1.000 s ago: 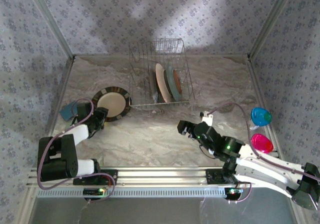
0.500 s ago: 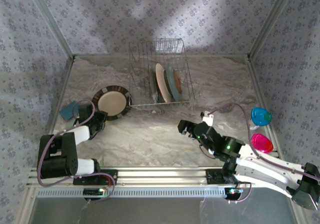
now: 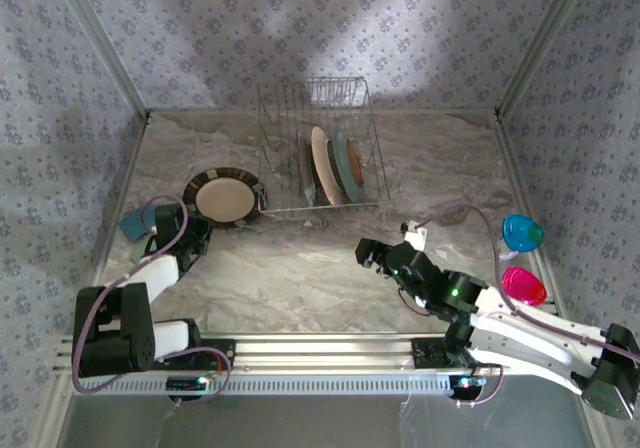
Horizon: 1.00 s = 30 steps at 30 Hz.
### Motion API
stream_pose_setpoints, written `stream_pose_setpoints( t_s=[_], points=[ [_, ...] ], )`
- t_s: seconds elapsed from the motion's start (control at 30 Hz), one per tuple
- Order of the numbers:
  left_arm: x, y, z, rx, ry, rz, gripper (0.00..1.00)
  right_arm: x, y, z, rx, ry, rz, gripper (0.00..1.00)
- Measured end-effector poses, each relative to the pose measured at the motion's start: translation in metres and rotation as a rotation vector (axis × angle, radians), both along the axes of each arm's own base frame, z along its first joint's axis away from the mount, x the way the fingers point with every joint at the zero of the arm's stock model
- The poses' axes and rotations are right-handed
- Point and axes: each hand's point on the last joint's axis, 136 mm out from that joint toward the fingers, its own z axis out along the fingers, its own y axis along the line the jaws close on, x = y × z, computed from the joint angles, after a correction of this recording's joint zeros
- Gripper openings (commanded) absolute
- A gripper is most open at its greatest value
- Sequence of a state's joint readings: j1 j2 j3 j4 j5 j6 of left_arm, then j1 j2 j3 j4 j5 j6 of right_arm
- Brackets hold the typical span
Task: Load the plates into the dish rack
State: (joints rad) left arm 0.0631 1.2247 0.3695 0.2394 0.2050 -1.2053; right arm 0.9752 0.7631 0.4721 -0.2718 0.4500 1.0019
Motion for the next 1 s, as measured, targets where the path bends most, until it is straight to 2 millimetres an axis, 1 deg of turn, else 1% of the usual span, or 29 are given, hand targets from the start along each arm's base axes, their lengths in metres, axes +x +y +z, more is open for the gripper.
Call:
stream_pose_setpoints(
  t_s=[0.13, 0.3, 0.43, 0.57, 0.77, 0.87, 1.0],
  points=[
    [-0.006, 0.002, 0.004, 0.012, 0.008, 0.009, 0.00, 0.004, -0.002, 0.001, 0.018, 0.019, 0.003, 0.99],
    [-0.015, 0.005, 0.009, 0.033, 0.020, 0.015, 0.00, 0.008, 0.002, 0.005, 0.057, 0.034, 0.046, 0.99],
    [-0.019, 0.006, 0.016, 0.054, 0.029, 0.007, 0.00, 0.013, 0.014, 0.015, 0.095, 0.038, 0.102, 0.99],
    [-0.022, 0.006, 0.018, 0.067, 0.043, -0.001, 0.00, 0.017, 0.029, 0.022, 0.111, 0.048, 0.163, 0.99],
    [-0.022, 0.006, 0.025, 0.079, 0.055, -0.014, 0.00, 0.023, 0.050, 0.031, 0.112, 0.068, 0.223, 0.99],
    [-0.024, 0.006, 0.030, 0.093, 0.064, -0.027, 0.00, 0.025, 0.058, 0.029, 0.116, 0.082, 0.251, 0.99],
    [-0.024, 0.006, 0.041, 0.124, 0.078, -0.059, 0.00, 0.024, 0.065, 0.022, 0.112, 0.105, 0.281, 0.99]
  ],
)
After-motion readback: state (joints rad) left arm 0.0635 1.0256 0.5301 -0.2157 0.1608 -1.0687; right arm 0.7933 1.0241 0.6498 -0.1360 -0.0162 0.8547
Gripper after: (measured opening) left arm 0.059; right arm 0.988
